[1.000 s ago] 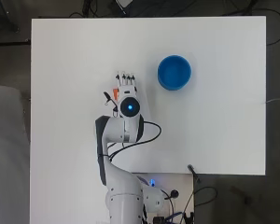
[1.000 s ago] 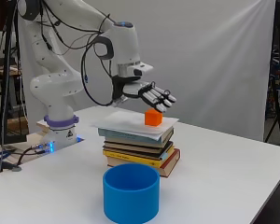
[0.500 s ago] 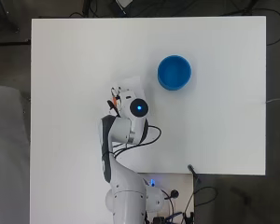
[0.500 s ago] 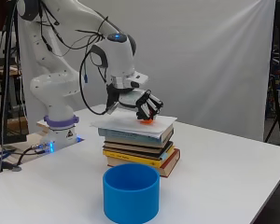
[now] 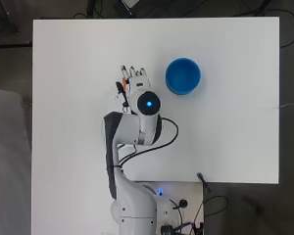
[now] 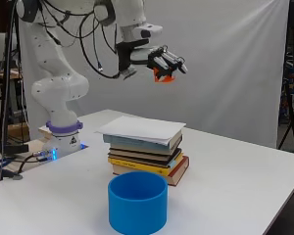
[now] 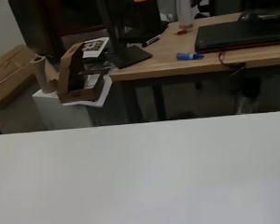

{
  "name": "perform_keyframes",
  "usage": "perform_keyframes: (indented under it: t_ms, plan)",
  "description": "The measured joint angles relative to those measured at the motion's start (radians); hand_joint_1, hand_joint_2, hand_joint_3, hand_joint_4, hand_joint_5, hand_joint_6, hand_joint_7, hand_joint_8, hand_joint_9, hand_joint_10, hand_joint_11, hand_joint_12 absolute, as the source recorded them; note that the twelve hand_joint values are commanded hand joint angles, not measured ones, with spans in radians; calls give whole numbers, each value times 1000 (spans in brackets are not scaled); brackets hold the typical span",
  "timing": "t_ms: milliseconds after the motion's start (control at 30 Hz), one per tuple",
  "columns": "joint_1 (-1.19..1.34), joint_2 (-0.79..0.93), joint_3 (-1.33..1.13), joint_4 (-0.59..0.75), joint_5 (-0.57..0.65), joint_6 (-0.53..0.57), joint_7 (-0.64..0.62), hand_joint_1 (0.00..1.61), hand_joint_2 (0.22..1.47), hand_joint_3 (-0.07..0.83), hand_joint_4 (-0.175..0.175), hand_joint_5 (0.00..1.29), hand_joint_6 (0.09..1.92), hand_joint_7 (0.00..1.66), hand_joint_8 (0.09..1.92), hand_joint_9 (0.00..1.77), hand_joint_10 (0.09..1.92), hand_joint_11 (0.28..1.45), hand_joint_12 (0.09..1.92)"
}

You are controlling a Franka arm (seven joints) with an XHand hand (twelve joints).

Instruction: Teleoperate dual arm-hand system to pick and place objects

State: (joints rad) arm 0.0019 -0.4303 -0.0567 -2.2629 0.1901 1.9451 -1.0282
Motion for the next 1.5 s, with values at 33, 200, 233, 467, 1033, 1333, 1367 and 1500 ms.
perform_keyframes:
  t_ms: [33,200,233,467,1033,1333,1367,1500]
  plan:
    - [-3,2,-3,36,-30,-15,44,778,1146,-2,97,658,263,671,1773,972,1919,724,1736]
    - [-19,11,-36,160,-167,-75,132,851,1202,3,150,703,984,711,1661,966,1832,692,1637]
    - [-22,12,-48,169,-192,-80,134,859,1227,3,163,694,1197,716,1626,954,1804,677,1605]
    - [-43,5,-184,163,-203,-53,103,870,1255,0,175,683,1438,735,1634,960,1776,669,1559]
    - [-62,328,-299,200,-45,7,-68,1277,1224,0,88,557,553,756,1387,790,1609,580,1331]
    - [-123,649,-268,395,74,-2,-169,1178,1286,1,-112,545,1262,769,1524,784,1541,574,1026]
    - [-126,666,-265,398,83,1,-182,1158,1294,1,-117,542,1358,767,1536,782,1538,575,1002]
    - [-130,684,-259,392,96,3,-205,1124,1302,0,-78,547,1470,757,1535,777,1530,585,973]
